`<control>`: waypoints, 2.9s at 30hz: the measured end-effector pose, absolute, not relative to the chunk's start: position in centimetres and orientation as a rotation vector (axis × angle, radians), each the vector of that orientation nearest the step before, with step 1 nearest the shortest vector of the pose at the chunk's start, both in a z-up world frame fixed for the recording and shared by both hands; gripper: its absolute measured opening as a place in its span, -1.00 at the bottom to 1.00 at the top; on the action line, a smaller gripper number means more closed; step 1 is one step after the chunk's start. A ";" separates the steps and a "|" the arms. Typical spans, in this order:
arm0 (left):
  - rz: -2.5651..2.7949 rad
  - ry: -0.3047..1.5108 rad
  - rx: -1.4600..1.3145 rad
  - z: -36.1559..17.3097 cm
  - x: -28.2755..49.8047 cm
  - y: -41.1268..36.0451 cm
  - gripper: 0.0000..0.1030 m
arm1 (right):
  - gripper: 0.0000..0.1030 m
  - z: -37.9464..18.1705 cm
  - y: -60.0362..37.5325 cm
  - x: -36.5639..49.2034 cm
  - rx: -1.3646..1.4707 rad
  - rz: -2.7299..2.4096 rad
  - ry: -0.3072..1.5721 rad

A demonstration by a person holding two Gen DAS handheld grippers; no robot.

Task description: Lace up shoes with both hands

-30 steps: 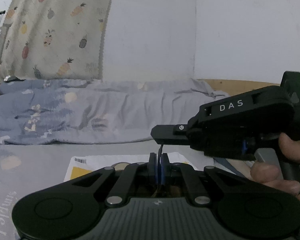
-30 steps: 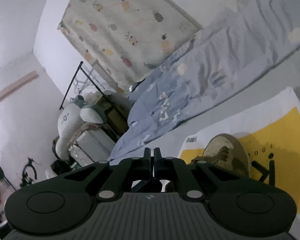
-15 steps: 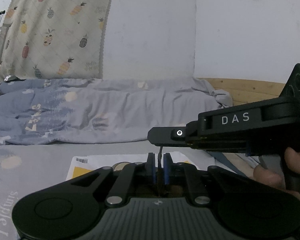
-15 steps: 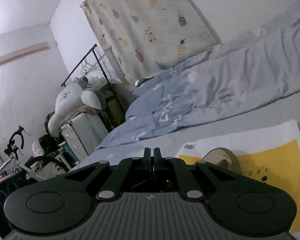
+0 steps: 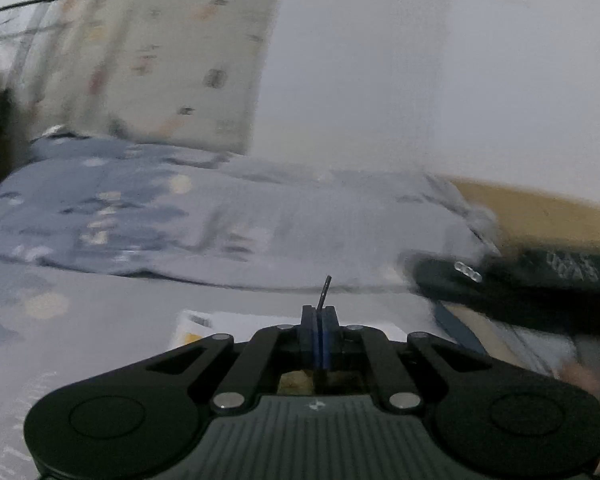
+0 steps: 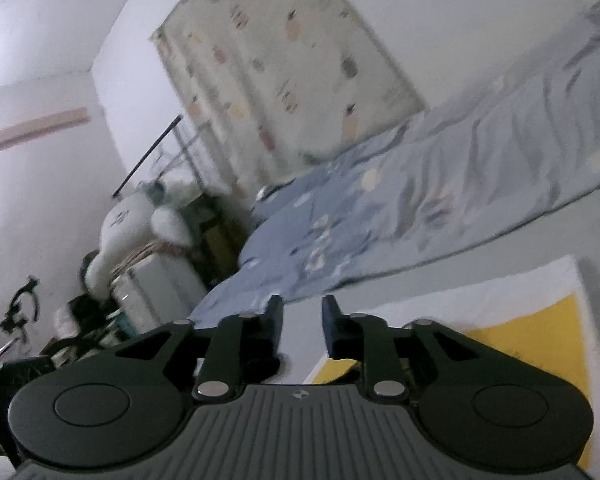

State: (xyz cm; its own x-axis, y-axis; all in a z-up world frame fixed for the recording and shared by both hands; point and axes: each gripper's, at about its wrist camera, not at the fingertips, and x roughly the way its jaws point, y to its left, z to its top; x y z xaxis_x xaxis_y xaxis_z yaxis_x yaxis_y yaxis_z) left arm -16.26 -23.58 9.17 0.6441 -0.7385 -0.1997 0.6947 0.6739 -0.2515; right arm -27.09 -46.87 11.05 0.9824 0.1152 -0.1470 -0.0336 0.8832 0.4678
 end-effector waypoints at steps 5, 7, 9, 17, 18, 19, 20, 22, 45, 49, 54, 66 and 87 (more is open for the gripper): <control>-0.664 0.263 -0.312 11.6 -12.6 -19.4 -0.98 | -0.25 10.8 -48.8 -27.5 0.489 -0.056 0.166; -0.648 0.221 -0.297 13.0 -12.1 -19.1 -0.98 | -0.22 10.6 -49.5 -27.5 0.485 -0.108 0.175; -0.655 0.186 -0.273 14.7 -11.7 -19.4 -0.98 | -0.22 10.3 -50.3 -27.5 0.505 -0.160 0.188; -0.869 0.133 -0.077 18.9 -13.7 -25.6 -0.98 | -0.22 9.7 -52.1 -27.7 0.520 -0.208 0.217; -0.897 0.145 -0.037 18.6 -14.2 -26.7 -0.98 | -0.22 9.8 -52.2 -27.8 0.510 -0.216 0.213; -0.922 0.159 0.008 18.2 -14.7 -27.8 -0.98 | -0.22 10.0 -52.3 -27.9 0.503 -0.224 0.210; -0.944 0.174 0.055 17.6 -15.3 -28.8 -0.98 | -0.22 10.0 -52.4 -27.9 0.494 -0.234 0.206; -0.979 0.209 0.131 16.2 -16.1 -30.5 -0.98 | -0.22 10.2 -52.7 -28.0 0.485 -0.245 0.201; -1.000 0.400 0.664 6.5 -18.8 -35.4 -0.97 | -0.21 10.2 -54.9 -27.8 0.501 -0.241 0.252; -0.990 0.409 0.688 6.3 -18.4 -35.9 -0.97 | -0.22 10.1 -54.9 -27.8 0.500 -0.244 0.254; -0.995 0.408 0.724 5.9 -18.3 -36.2 -0.97 | -0.22 10.2 -54.8 -27.7 0.495 -0.239 0.255; -1.022 0.397 0.742 5.5 -18.2 -37.0 -0.97 | -0.21 10.2 -54.8 -27.8 0.492 -0.234 0.263; -1.032 0.386 0.717 5.9 -18.3 -36.9 -0.97 | -0.22 10.0 -54.5 -27.7 0.483 -0.225 0.286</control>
State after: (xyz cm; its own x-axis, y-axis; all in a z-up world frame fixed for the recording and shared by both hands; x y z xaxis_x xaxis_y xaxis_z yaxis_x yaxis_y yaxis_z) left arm -18.26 -36.87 5.92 0.4755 -0.6398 -0.6038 0.8790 0.3176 0.3557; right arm -27.67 -54.47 10.01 0.9358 -0.1445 -0.3216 0.2784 0.8626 0.4225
